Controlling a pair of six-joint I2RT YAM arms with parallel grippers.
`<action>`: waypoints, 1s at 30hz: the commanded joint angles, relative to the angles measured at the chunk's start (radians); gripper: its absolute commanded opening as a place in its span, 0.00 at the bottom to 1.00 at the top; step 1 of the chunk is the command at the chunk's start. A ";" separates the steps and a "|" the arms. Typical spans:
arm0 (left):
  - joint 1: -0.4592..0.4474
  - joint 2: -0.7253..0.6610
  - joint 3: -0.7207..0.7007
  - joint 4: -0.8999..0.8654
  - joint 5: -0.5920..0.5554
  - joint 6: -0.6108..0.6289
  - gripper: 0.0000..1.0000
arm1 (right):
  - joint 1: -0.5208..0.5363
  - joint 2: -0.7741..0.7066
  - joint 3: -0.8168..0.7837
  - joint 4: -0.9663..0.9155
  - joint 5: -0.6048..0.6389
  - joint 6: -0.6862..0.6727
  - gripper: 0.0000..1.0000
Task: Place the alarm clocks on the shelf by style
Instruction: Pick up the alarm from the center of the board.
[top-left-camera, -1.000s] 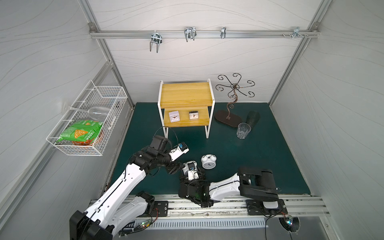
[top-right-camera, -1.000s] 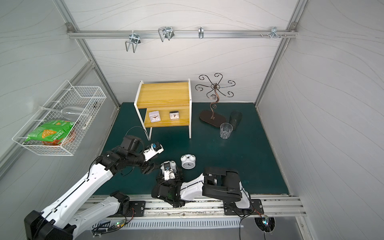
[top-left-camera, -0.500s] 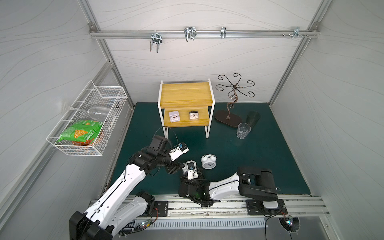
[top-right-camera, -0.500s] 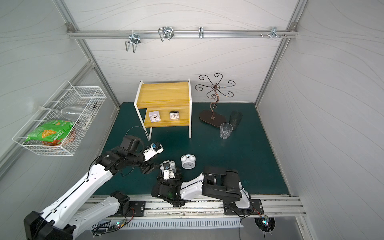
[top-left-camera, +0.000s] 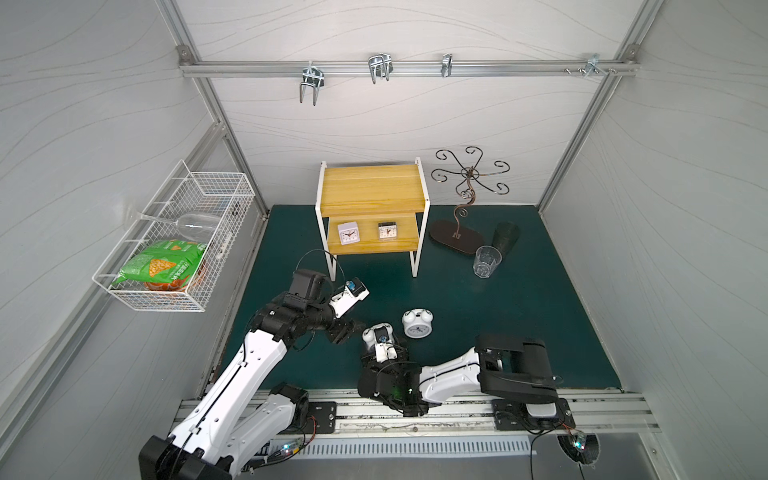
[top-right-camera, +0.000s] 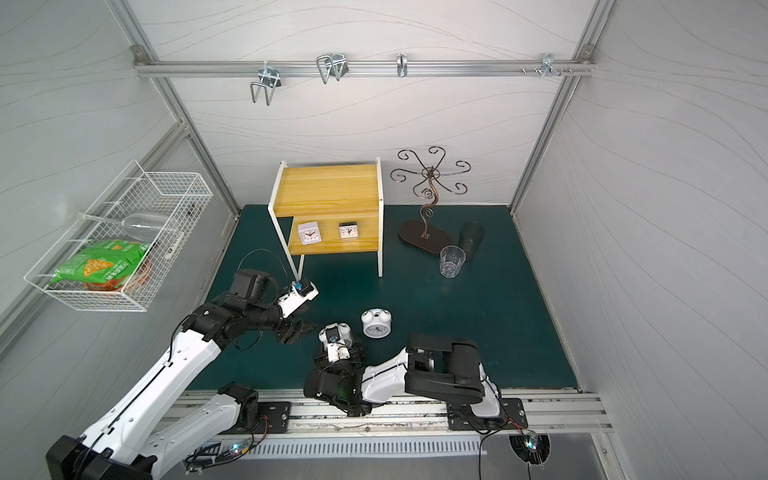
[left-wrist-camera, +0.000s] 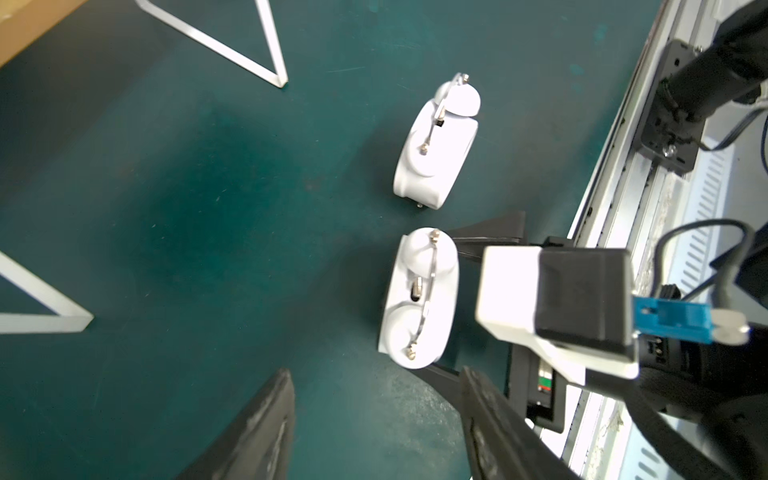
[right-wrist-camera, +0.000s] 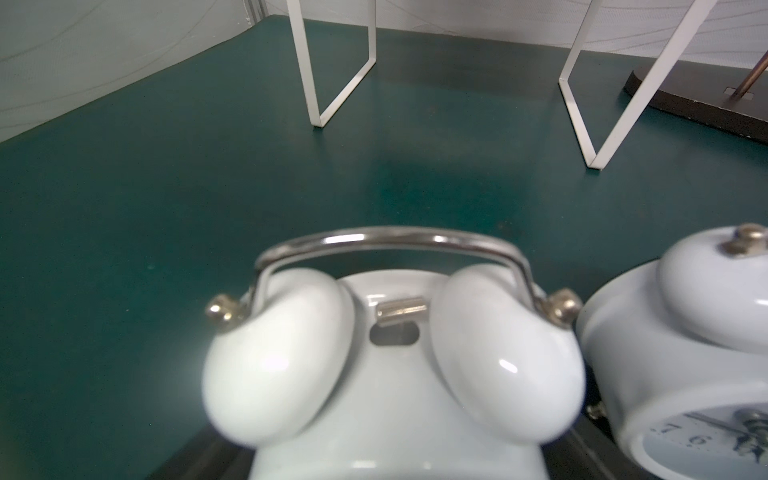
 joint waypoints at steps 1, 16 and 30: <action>0.036 -0.019 0.013 0.010 0.064 0.006 0.66 | 0.013 -0.058 -0.010 -0.036 0.033 -0.003 0.79; 0.112 -0.056 -0.008 0.034 0.067 -0.007 0.66 | -0.024 -0.318 0.026 -0.342 -0.040 0.003 0.78; 0.112 -0.038 -0.018 0.030 0.068 0.006 0.66 | -0.183 -0.459 0.316 -0.609 -0.215 -0.174 0.81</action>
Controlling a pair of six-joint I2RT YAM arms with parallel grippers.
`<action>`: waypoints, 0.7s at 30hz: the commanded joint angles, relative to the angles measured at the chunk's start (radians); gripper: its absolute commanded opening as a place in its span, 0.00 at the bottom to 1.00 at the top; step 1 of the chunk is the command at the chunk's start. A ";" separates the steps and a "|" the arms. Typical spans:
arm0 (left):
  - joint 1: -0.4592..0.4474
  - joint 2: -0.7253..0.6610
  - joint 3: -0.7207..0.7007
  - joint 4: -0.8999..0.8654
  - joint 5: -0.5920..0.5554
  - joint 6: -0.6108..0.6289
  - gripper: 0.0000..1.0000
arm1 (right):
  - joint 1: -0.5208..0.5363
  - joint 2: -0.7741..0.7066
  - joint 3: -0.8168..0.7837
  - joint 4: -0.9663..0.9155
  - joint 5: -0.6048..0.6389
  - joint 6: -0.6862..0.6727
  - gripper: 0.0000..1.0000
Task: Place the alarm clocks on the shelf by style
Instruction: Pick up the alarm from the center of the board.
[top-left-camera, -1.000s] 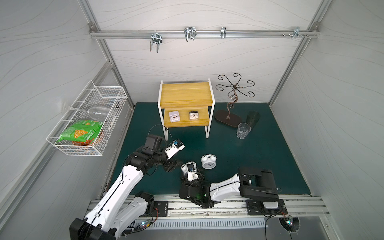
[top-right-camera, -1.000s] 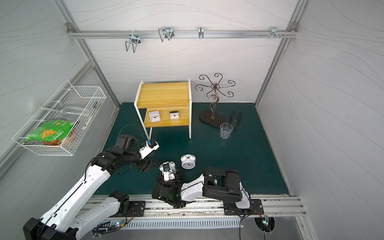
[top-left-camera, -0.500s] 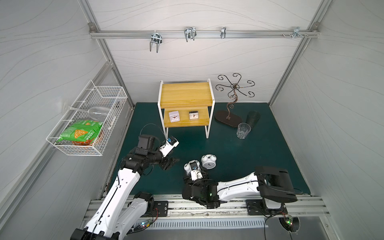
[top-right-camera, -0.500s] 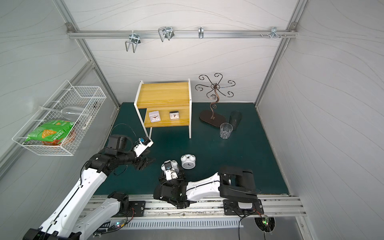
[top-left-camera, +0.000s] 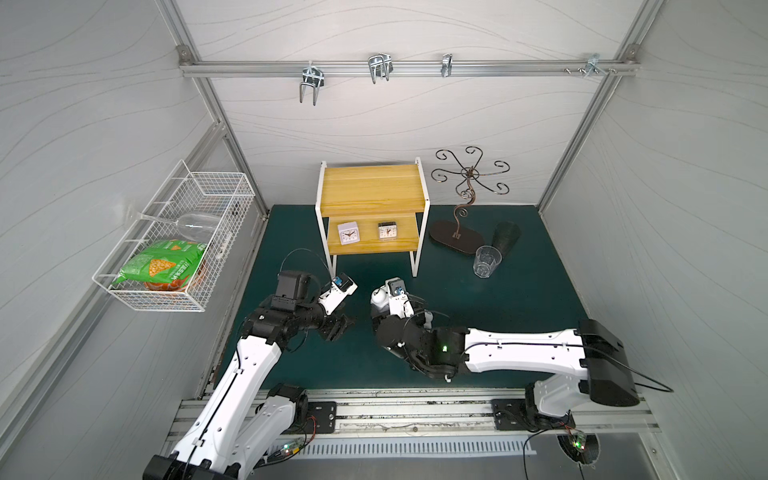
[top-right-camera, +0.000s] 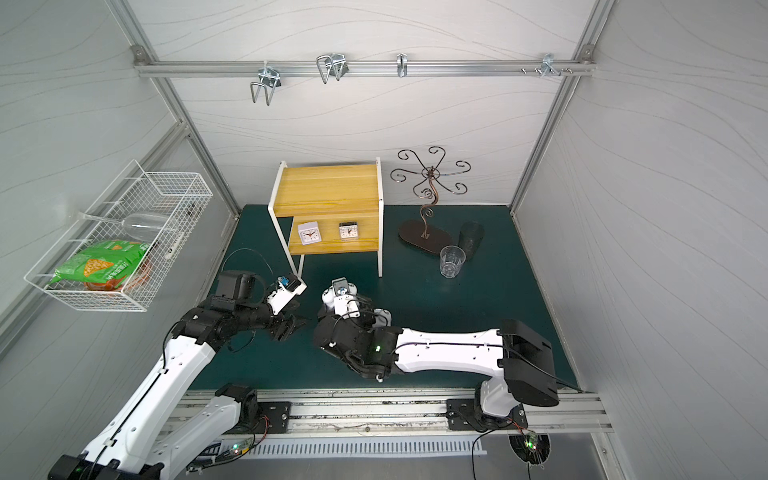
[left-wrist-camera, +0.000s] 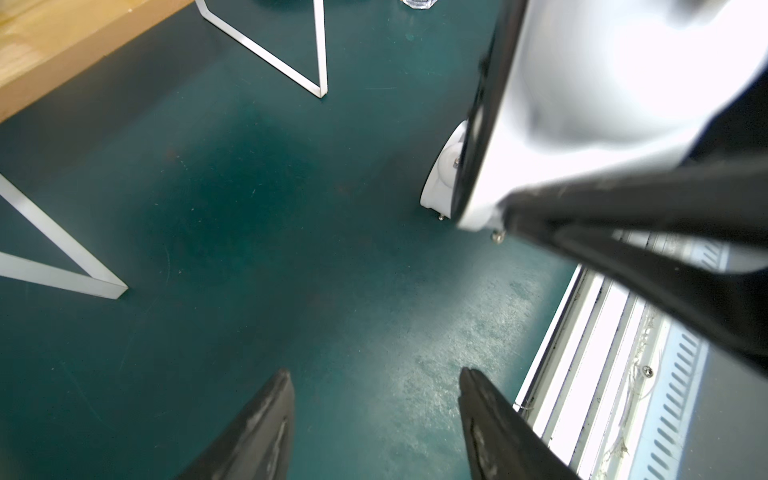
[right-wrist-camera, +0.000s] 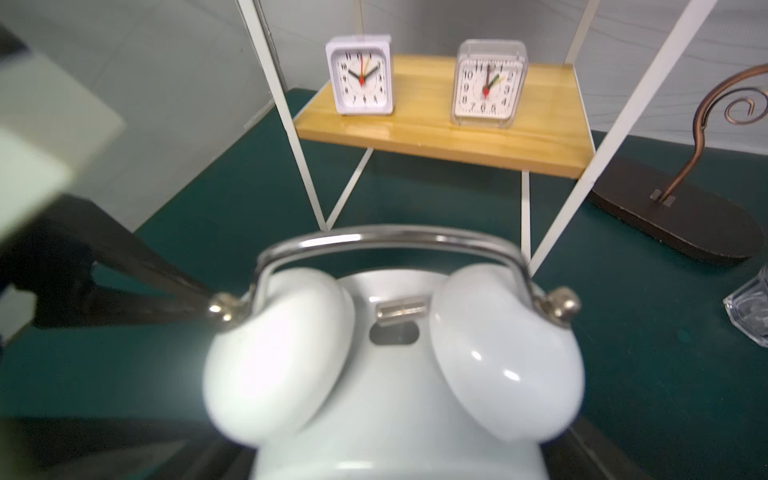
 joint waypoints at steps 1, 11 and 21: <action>0.007 -0.001 0.004 0.022 0.017 0.006 0.66 | -0.030 -0.019 0.121 -0.124 -0.027 -0.049 0.81; 0.007 0.001 0.007 0.017 0.015 0.008 0.66 | -0.101 0.033 0.360 -0.172 -0.044 -0.189 0.74; 0.005 0.022 0.003 0.021 0.037 0.008 0.67 | -0.185 0.185 0.699 -0.299 -0.065 -0.245 0.69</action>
